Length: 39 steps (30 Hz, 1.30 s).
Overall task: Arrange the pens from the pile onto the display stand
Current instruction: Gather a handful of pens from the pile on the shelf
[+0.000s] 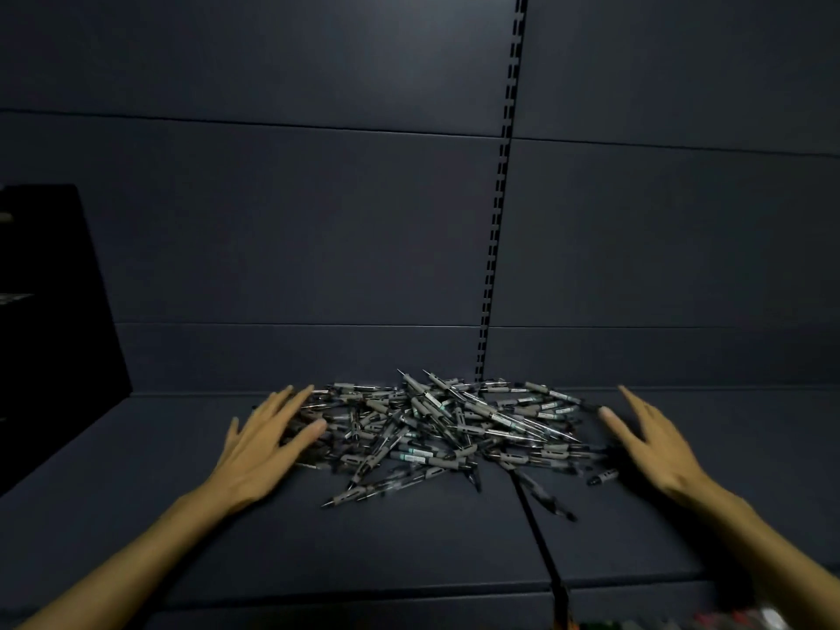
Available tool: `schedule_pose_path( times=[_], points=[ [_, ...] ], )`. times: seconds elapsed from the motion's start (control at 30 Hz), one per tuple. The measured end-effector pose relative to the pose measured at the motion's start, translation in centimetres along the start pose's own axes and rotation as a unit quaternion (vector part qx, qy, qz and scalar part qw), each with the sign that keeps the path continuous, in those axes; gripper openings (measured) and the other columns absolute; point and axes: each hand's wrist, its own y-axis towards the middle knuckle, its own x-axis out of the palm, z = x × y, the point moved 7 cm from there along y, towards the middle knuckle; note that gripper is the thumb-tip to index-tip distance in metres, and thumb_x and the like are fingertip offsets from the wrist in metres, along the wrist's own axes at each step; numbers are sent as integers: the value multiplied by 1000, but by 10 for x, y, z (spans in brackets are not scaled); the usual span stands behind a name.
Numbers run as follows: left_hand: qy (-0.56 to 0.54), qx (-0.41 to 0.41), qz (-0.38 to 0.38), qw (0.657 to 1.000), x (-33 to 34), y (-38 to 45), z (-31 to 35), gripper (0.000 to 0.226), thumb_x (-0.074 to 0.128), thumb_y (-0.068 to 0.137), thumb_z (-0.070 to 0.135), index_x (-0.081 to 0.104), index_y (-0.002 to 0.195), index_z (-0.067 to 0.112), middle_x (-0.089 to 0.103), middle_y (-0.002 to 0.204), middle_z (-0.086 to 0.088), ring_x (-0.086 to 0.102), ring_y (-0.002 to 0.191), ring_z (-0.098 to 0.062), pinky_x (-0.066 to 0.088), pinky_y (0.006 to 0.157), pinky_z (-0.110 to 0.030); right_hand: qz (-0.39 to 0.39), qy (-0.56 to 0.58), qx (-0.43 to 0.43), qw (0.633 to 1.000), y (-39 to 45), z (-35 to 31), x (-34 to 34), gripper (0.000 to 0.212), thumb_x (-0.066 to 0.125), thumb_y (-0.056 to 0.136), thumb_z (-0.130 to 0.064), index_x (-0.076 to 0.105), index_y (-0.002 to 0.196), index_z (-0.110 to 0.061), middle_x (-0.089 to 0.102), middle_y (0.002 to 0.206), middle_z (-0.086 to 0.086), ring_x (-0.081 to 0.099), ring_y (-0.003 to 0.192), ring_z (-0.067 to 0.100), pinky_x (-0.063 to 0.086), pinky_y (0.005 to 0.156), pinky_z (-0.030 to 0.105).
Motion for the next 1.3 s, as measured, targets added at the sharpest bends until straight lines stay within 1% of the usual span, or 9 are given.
schedule_pose_path(
  times=[0.17, 0.27, 0.37, 0.53, 0.6, 0.73, 0.87, 1.0, 1.3],
  points=[
    [-85, -95, 12, 992, 0, 11, -32, 113, 17, 60, 102, 20, 157, 44, 16, 167, 3, 11, 154, -21, 12, 124, -52, -14, 131, 83, 988, 1, 1, 26, 81, 38, 93, -69, 19, 159, -26, 24, 164, 9, 22, 151, 30, 19, 121, 47],
    [-133, -136, -7, 982, 10, 13, -40, 122, 21, 54, 107, 16, 157, 43, 15, 167, 1, 10, 154, -23, 14, 123, -50, 1, 114, 99, 989, 5, -11, 41, 82, 35, 94, -70, 19, 159, -23, 27, 162, 12, 28, 148, 33, 24, 119, 49],
    [-133, -146, -7, 980, 15, 10, -35, 120, 21, 57, 104, 13, 159, 40, 16, 167, -2, 15, 153, -27, 17, 123, -49, 19, 69, 120, 990, 7, -25, 56, 81, 30, 96, -69, 21, 159, -18, 31, 160, 15, 31, 147, 34, 26, 119, 48],
    [-135, -144, -10, 980, 28, 3, -20, 110, 26, 69, 98, 6, 159, 39, 10, 168, -3, 14, 153, -30, 18, 122, -51, 69, 22, 153, 986, 1, -58, 80, 81, 22, 99, -66, 19, 158, -11, 25, 162, 18, 20, 151, 32, 15, 123, 49],
    [-145, -155, -6, 977, 32, 2, -17, 111, 24, 67, 99, 5, 159, 40, 7, 168, -3, 13, 153, -32, 18, 123, -53, 79, 28, 178, 980, -2, -70, 88, 81, 21, 100, -65, 16, 159, -10, 19, 164, 17, 11, 153, 32, 7, 124, 48],
    [-149, -178, 21, 972, 33, 1, -9, 93, 33, 87, 82, 1, 160, 35, -3, 168, -7, 6, 154, -31, 16, 123, -53, 96, 43, 211, 972, -3, -91, 102, 83, 18, 99, -66, 13, 159, -8, 13, 165, 18, 2, 154, 32, -2, 124, 48],
    [-148, -184, 47, 971, 33, 1, 3, 93, 34, 90, 78, -2, 160, 29, -10, 167, -12, -9, 154, -28, 5, 124, -51, 93, 45, 224, 969, 0, -113, 118, 84, 17, 99, -65, 13, 158, -6, 12, 166, 17, 0, 154, 32, -3, 124, 50],
    [-91, -193, 42, 976, 38, 9, 7, 94, 29, 90, 79, -4, 161, 25, -9, 167, -15, -13, 154, -30, -4, 125, -48, 80, 33, 223, 971, -1, -126, 127, 82, 17, 100, -62, 11, 158, -4, 9, 166, 17, -2, 154, 32, -6, 123, 51],
    [-51, -201, 30, 978, 45, 20, 15, 98, 28, 88, 81, -6, 160, 24, -10, 166, -17, -15, 153, -32, -7, 123, -51, 74, 68, 219, 971, 4, -127, 125, 80, 21, 101, -61, 9, 158, -6, 6, 166, 17, -3, 154, 32, -4, 123, 50]
  ],
)
